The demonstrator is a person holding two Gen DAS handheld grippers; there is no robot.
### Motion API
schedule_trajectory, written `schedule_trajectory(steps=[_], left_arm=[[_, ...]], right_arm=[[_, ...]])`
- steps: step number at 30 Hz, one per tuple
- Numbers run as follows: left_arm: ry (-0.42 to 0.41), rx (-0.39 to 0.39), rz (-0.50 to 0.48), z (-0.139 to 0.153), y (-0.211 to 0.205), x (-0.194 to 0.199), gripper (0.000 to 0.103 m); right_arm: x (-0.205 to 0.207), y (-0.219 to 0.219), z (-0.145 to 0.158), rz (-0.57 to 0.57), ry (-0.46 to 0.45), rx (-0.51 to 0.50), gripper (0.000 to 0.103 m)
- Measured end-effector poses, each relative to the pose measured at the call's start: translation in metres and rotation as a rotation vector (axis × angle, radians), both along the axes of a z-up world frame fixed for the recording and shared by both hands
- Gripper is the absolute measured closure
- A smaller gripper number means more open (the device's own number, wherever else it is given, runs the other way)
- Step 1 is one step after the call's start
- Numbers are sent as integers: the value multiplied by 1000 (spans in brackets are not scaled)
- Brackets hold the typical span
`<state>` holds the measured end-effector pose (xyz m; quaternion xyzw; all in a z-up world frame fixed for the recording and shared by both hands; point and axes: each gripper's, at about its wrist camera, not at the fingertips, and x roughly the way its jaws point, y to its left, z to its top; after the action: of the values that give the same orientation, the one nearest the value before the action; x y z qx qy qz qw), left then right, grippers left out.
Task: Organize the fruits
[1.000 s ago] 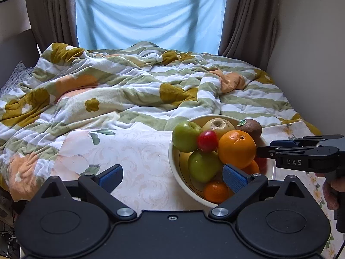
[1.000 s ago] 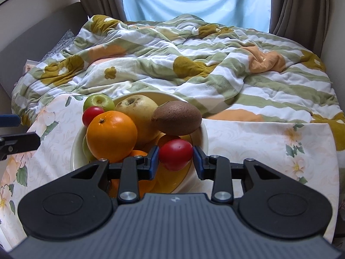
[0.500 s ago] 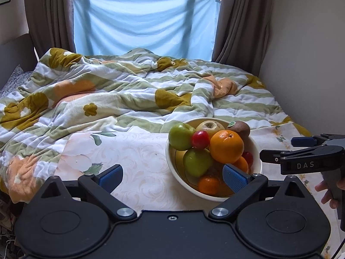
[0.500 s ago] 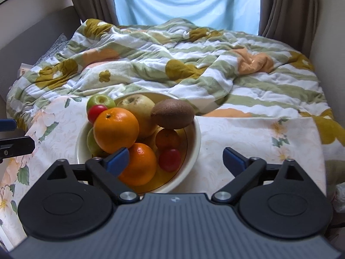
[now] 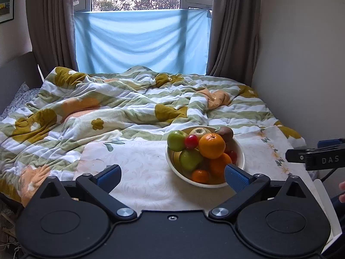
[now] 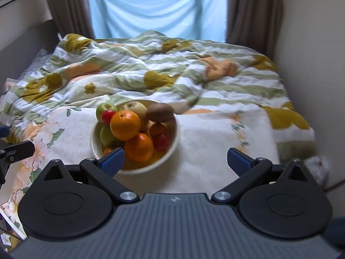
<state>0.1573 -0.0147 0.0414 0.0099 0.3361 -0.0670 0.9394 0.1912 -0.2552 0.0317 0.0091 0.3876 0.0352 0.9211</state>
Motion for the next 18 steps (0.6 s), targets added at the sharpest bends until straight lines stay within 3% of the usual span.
schedule_trajectory(steps=[7,18], left_arm=[[14,6,-4,6,6,-31,0],[25,0,11,1,15,-65,0]], right_arm=[[-49,3,20,-74,23,-29,0],[-94,16,13,-87,46,-76,0]])
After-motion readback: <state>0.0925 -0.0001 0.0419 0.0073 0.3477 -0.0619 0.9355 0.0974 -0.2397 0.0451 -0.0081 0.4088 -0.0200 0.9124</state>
